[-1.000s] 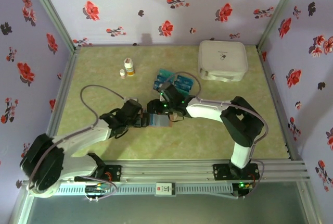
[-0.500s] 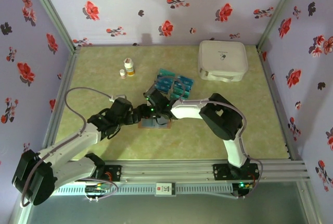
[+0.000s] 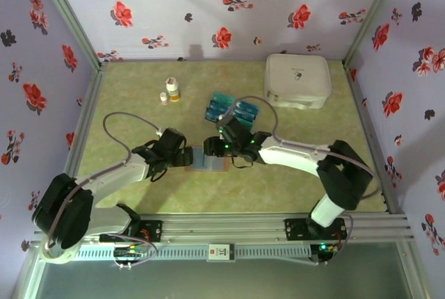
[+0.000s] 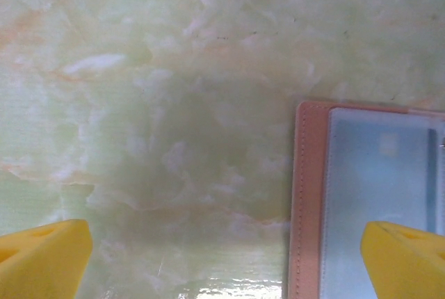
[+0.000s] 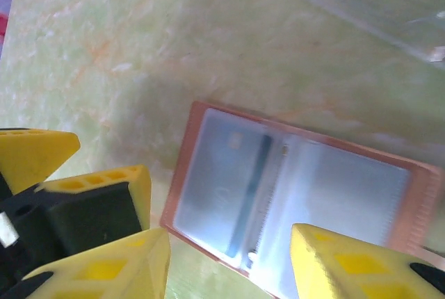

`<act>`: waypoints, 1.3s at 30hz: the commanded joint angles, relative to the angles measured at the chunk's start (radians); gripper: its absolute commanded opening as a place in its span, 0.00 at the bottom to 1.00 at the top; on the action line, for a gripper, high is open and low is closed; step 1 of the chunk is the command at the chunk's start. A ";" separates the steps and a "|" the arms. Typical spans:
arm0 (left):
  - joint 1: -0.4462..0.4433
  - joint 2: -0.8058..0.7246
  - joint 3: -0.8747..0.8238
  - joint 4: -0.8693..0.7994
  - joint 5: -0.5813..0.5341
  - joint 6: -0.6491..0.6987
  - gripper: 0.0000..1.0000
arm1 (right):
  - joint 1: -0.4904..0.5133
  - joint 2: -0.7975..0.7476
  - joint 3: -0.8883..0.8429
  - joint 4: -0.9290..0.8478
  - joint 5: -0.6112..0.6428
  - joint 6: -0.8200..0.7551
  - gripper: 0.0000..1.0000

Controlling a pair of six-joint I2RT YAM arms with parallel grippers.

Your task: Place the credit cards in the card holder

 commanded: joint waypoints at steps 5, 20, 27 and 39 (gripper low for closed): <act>0.007 0.068 0.057 0.037 0.003 0.031 1.00 | -0.036 -0.047 -0.085 -0.136 0.143 -0.065 0.51; 0.002 0.143 0.083 0.050 0.019 0.038 1.00 | -0.095 -0.046 -0.176 -0.088 0.147 -0.058 0.05; -0.005 0.156 0.095 0.062 0.025 0.035 1.00 | -0.115 -0.100 -0.196 -0.124 0.170 -0.068 0.01; -0.006 0.137 0.113 0.059 0.028 0.040 1.00 | -0.123 -0.224 0.031 -0.330 0.263 -0.304 0.62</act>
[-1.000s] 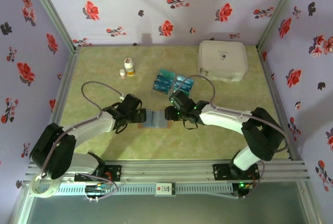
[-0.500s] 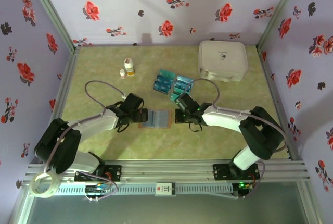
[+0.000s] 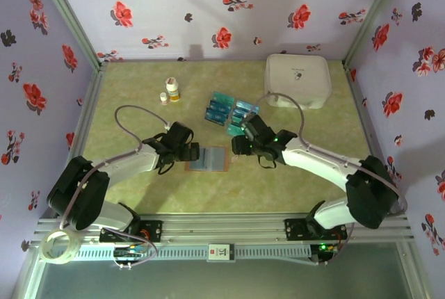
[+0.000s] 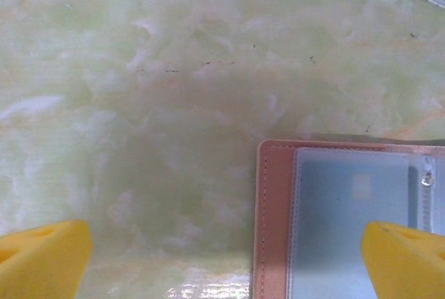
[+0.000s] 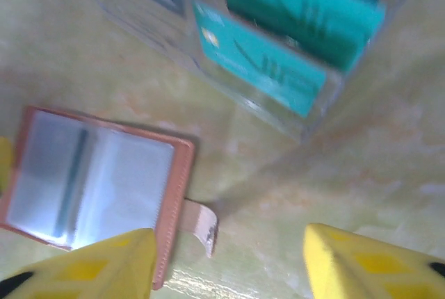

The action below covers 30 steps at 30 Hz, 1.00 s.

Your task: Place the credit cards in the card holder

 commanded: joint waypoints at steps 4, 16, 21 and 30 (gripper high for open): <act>0.005 -0.048 0.015 0.017 0.014 -0.002 1.00 | -0.009 0.027 0.188 -0.097 0.141 -0.221 0.65; 0.080 -0.179 -0.080 0.078 0.005 -0.064 1.00 | -0.077 0.271 0.441 -0.254 0.054 -0.431 0.56; 0.118 -0.203 -0.086 0.071 0.002 -0.065 1.00 | -0.091 0.344 0.478 -0.268 0.054 -0.464 0.49; 0.128 -0.175 -0.016 -0.045 0.021 0.000 1.00 | -0.092 0.412 0.474 -0.260 0.073 -0.489 0.47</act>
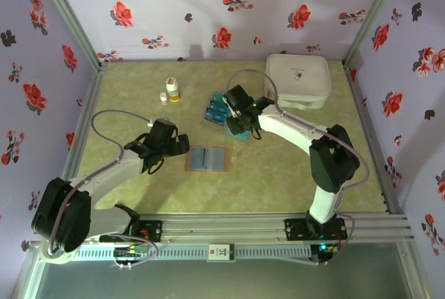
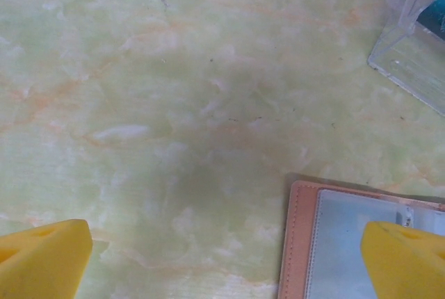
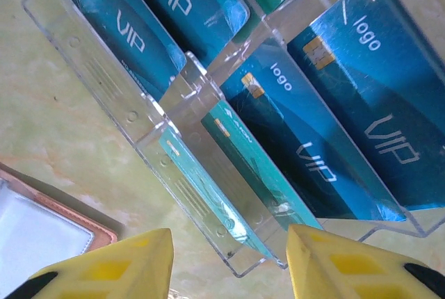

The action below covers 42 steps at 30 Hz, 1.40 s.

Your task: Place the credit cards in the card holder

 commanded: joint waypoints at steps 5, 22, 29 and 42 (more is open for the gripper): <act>0.019 0.016 0.035 -0.044 0.025 0.021 1.00 | -0.006 0.030 0.010 -0.028 0.037 -0.046 0.47; 0.025 0.082 0.082 -0.055 0.070 0.027 1.00 | -0.006 0.097 0.045 -0.062 0.072 -0.073 0.47; 0.030 0.083 0.059 -0.043 0.075 0.022 1.00 | -0.005 0.128 0.056 -0.067 0.049 -0.070 0.44; 0.036 0.094 0.052 -0.031 0.084 0.022 1.00 | -0.005 0.128 0.048 -0.072 0.011 -0.064 0.28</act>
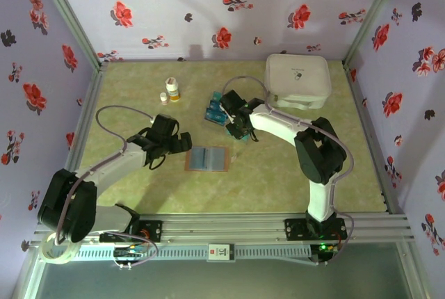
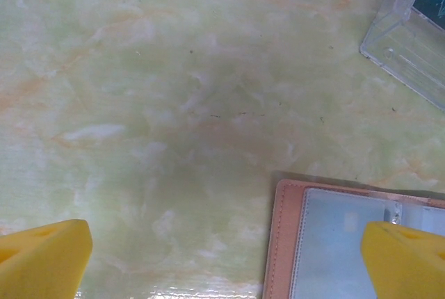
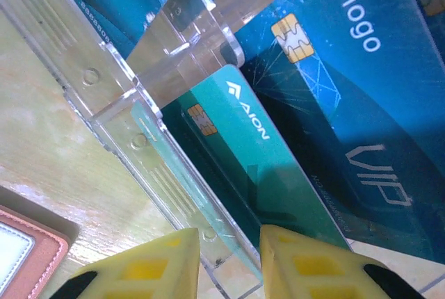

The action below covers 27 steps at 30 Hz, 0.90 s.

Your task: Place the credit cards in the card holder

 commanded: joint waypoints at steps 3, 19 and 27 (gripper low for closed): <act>0.011 0.020 -0.013 0.005 0.011 0.009 1.00 | -0.005 0.000 0.016 -0.029 -0.026 -0.008 0.24; 0.014 0.044 -0.003 0.006 0.026 0.005 1.00 | -0.005 0.033 0.031 -0.027 -0.003 -0.053 0.16; 0.014 0.051 0.000 0.006 0.027 0.002 1.00 | -0.005 0.033 0.043 -0.030 -0.008 -0.092 0.09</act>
